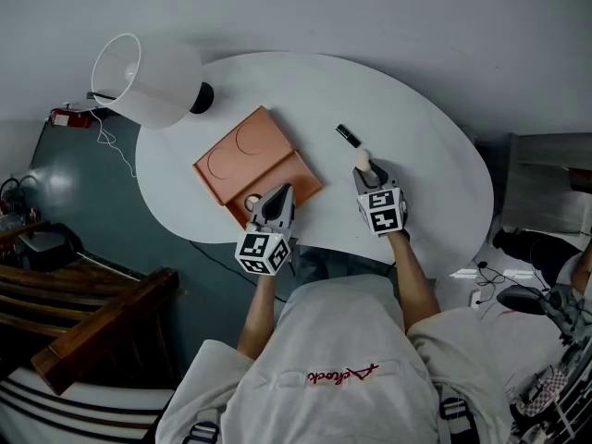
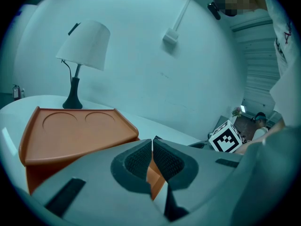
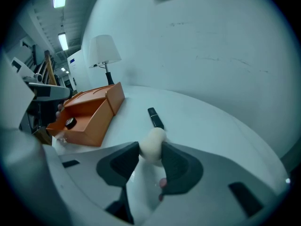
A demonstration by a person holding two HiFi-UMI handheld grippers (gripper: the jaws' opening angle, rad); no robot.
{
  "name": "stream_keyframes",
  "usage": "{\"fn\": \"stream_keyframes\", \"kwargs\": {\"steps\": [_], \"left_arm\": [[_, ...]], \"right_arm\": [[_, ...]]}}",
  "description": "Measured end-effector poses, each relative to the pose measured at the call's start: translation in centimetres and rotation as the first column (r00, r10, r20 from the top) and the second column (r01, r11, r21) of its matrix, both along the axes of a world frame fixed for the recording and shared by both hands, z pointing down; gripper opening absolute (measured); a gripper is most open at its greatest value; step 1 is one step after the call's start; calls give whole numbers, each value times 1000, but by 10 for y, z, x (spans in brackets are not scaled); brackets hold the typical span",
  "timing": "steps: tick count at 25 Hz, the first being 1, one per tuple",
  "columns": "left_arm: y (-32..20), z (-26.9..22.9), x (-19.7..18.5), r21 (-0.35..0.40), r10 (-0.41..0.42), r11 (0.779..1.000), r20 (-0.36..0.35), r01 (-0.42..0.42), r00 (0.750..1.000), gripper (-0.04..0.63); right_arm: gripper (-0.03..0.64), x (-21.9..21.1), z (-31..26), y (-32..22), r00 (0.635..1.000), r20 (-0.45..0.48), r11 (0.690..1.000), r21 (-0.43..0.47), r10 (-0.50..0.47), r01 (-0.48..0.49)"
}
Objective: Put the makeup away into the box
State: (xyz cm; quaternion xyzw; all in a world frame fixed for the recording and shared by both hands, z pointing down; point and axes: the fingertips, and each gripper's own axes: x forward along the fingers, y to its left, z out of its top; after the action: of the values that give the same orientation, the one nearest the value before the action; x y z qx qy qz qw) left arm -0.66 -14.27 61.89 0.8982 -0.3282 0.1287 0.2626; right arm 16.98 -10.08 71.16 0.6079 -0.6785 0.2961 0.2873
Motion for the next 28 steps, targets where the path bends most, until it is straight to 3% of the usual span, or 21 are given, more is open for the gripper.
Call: {"fn": "stream_keyframes", "kwargs": {"steps": [18,28], "left_arm": [[-12,-54,-30,126,-86,988,-45,91,995,15],[-5,-67,-98,150,-239,958,-51,245,970,15]], "right_arm": [[156,-22,-90,-41,995,-43,976,197,-86,93],[156,-95,-105,-64,965,-45,942,210,-259,262]]}}
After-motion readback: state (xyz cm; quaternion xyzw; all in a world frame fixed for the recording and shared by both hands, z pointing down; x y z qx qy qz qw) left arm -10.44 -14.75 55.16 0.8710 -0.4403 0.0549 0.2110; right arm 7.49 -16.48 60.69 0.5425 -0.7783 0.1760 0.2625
